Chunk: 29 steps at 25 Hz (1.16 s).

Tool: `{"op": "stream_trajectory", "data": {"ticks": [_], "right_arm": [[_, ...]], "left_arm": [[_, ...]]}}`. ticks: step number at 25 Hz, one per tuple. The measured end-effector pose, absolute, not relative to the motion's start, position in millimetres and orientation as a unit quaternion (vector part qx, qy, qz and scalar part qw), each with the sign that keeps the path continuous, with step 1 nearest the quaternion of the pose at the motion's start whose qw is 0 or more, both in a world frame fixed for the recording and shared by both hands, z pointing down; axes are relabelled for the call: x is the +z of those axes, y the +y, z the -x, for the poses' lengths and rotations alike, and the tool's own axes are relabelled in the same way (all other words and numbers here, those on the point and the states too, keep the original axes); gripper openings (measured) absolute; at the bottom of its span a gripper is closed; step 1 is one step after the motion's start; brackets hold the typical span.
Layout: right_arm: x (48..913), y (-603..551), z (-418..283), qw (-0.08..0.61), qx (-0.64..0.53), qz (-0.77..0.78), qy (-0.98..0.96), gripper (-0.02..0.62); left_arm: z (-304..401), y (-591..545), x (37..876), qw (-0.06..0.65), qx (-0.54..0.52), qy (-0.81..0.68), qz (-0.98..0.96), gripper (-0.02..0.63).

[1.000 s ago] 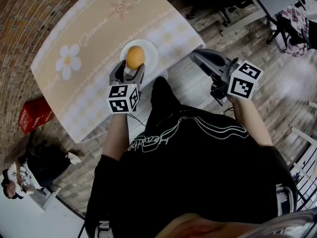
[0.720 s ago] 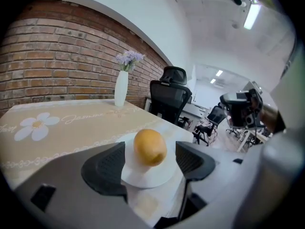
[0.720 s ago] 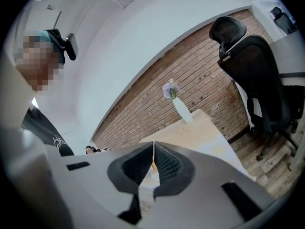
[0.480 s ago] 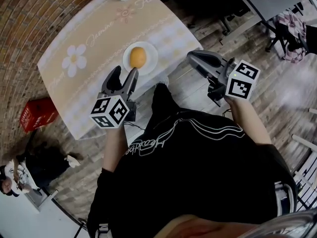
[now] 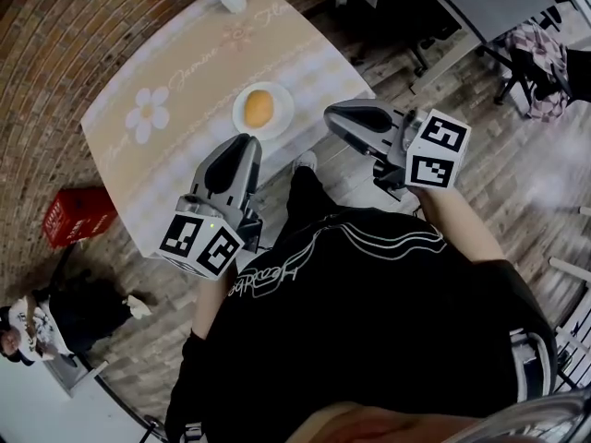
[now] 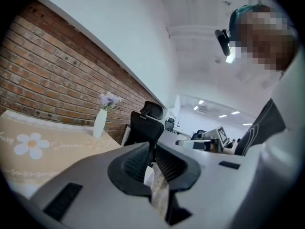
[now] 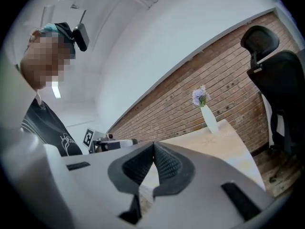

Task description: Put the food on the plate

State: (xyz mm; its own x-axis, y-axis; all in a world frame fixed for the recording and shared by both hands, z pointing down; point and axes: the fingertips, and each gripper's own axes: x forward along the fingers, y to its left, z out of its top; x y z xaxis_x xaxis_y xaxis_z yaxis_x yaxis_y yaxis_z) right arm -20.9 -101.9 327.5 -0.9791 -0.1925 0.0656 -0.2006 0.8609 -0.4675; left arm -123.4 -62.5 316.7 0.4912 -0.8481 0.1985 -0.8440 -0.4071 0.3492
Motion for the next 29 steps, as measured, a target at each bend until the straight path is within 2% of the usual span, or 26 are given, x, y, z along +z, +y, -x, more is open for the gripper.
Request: {"op": "stream_trajectory", "data": {"ticks": [2, 5, 29], "right_arm": [[325.4, -95.4, 22.7, 0.008, 0.24, -0.095, -0.966, -0.003], [325.0, -92.1, 24.9, 0.021, 0.224, -0.091, -0.97, -0.003], [337.5, -94.7, 23.0, 0.029, 0.221, -0.095, -0.97, -0.003]], "left_arm": [[116.1, -59.6, 312.9, 0.196, -0.001, -0.499, -0.844, 0.022], [109.1, -61.8, 310.6, 0.207, -0.008, -0.489, -0.848, 0.011], [107.9, -59.7, 327.8, 0.227, 0.02, -0.505, -0.833, 0.009]]}}
